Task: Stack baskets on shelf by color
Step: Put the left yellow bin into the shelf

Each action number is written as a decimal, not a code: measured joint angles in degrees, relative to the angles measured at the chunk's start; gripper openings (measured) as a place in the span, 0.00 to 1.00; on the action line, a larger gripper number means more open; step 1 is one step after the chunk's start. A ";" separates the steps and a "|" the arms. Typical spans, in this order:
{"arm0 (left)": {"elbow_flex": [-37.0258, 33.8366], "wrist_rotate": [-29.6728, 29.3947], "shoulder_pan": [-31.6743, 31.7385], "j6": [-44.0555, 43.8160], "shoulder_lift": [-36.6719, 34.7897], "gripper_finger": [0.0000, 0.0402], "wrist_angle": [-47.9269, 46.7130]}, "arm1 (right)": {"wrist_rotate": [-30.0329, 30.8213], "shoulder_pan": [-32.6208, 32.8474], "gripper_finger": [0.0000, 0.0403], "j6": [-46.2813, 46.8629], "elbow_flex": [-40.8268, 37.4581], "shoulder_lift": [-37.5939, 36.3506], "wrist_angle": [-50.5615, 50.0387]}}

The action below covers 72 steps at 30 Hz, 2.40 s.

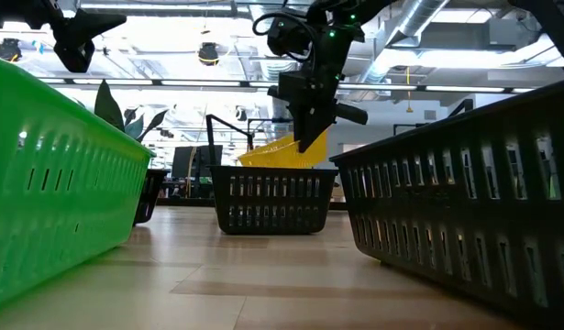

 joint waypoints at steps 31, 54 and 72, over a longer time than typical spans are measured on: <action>0.00 -0.59 0.01 0.66 0.00 0.55 0.15 | -0.74 -3.36 0.03 37.78 -5.05 -10.29 -12.04; 0.00 -1.05 0.01 -0.92 0.01 0.55 0.09 | -1.70 -13.43 0.02 34.49 -17.49 -10.21 18.11; 0.00 -1.91 0.01 0.68 0.00 0.55 0.06 | -5.31 -3.57 0.31 55.70 -13.96 -9.18 36.62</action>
